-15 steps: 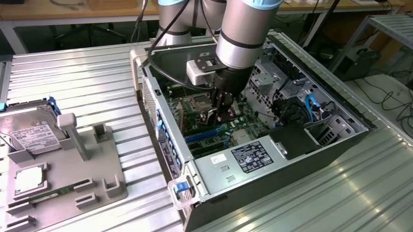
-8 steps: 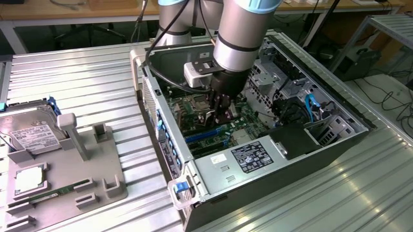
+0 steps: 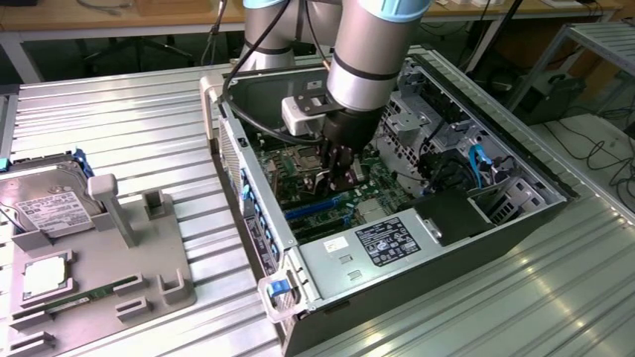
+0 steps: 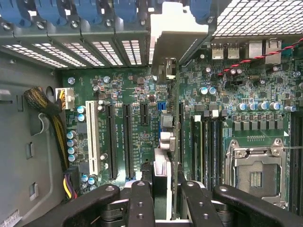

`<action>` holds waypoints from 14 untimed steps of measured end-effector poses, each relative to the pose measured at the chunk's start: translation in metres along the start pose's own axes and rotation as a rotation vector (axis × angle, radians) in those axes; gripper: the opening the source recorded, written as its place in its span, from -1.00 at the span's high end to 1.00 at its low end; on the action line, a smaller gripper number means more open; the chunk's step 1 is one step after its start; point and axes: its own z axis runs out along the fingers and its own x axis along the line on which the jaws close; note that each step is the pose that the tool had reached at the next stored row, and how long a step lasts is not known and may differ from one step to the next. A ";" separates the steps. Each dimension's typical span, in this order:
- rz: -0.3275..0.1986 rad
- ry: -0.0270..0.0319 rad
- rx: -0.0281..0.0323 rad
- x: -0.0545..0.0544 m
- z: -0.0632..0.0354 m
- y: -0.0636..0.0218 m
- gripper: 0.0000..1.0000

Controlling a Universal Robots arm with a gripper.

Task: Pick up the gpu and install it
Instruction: 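Insert the gpu into the slot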

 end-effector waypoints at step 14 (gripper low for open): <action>0.000 0.0107 -0.0006 0.003 0.0080 0.0043 0.44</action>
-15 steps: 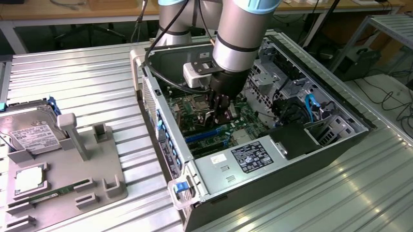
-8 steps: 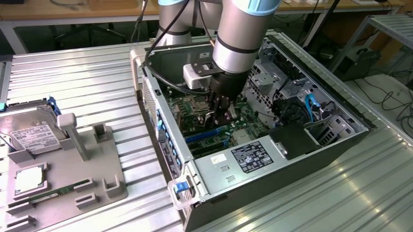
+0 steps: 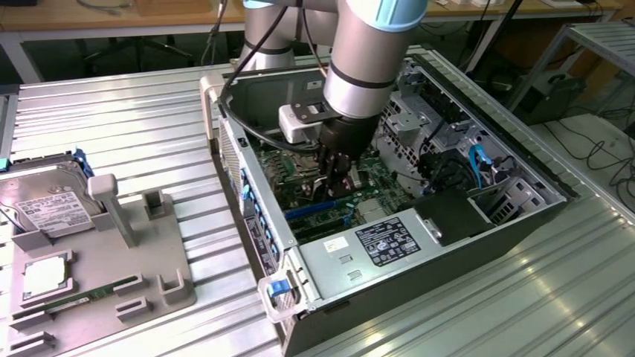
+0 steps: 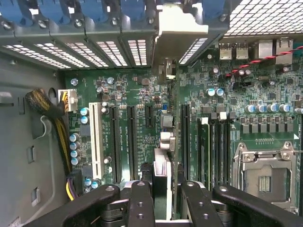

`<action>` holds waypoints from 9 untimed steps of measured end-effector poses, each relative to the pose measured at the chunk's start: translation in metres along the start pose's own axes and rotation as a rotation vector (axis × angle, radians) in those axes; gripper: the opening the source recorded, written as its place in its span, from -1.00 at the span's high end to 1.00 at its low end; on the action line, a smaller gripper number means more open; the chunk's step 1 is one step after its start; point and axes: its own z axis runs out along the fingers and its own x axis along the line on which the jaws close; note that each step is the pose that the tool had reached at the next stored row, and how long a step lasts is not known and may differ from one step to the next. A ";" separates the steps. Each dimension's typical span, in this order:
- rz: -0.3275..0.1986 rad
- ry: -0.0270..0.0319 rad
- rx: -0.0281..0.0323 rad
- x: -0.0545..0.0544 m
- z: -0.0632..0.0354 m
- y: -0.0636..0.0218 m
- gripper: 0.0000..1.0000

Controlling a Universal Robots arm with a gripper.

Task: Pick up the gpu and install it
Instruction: 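Insert the gpu into the slot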

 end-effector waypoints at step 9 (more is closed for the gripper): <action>0.000 0.0000 -0.0005 0.000 0.0055 0.0070 0.44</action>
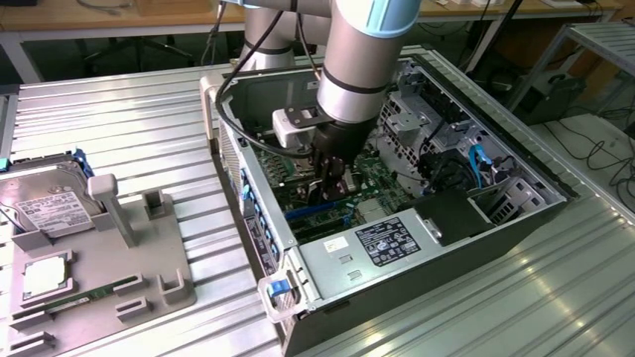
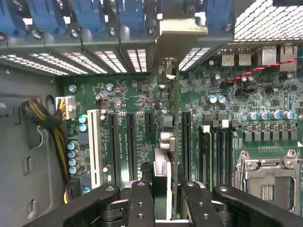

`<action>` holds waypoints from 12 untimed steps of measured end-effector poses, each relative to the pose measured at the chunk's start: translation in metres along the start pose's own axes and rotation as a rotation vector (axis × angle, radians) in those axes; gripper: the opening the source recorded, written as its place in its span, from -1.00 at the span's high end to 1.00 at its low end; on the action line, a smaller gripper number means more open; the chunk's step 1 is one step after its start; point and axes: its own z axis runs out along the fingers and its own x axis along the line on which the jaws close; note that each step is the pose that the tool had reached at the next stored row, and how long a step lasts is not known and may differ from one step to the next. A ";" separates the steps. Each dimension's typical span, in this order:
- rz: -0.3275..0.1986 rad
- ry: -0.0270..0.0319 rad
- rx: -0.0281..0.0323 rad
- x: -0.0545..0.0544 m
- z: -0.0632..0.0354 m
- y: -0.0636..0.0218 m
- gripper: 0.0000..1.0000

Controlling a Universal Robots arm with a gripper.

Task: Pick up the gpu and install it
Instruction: 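Insert the gpu into the slot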

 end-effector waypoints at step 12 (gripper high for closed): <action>0.000 -0.0001 0.0001 -0.001 0.0008 0.0021 0.44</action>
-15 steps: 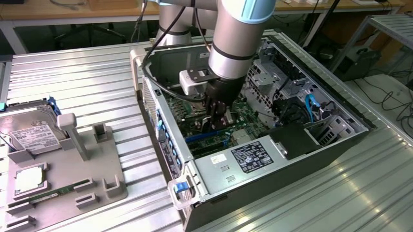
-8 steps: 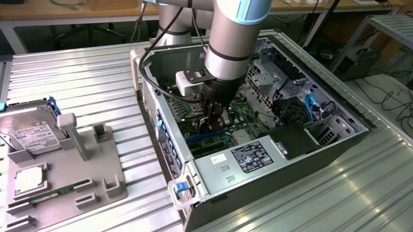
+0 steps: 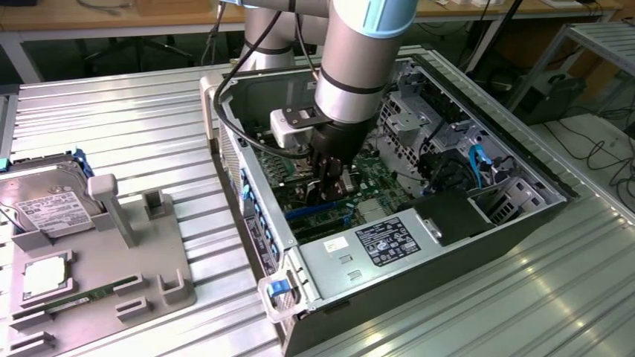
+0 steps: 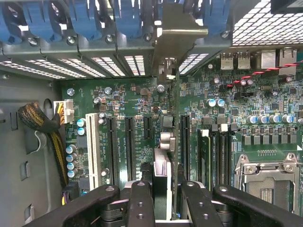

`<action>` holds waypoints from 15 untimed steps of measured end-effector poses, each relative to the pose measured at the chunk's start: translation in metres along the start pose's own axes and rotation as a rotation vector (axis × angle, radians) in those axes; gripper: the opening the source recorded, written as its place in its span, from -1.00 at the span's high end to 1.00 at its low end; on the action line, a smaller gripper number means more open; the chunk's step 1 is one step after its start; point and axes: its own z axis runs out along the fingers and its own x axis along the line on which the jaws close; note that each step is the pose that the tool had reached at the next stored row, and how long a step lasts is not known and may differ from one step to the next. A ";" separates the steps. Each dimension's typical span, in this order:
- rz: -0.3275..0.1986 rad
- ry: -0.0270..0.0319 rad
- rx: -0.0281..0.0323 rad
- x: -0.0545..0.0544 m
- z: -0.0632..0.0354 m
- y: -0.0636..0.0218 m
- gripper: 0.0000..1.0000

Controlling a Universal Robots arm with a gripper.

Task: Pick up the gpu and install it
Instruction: 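Insert the gpu into the slot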

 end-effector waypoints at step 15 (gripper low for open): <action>-0.012 0.0002 0.0000 -0.001 0.0001 0.0000 0.44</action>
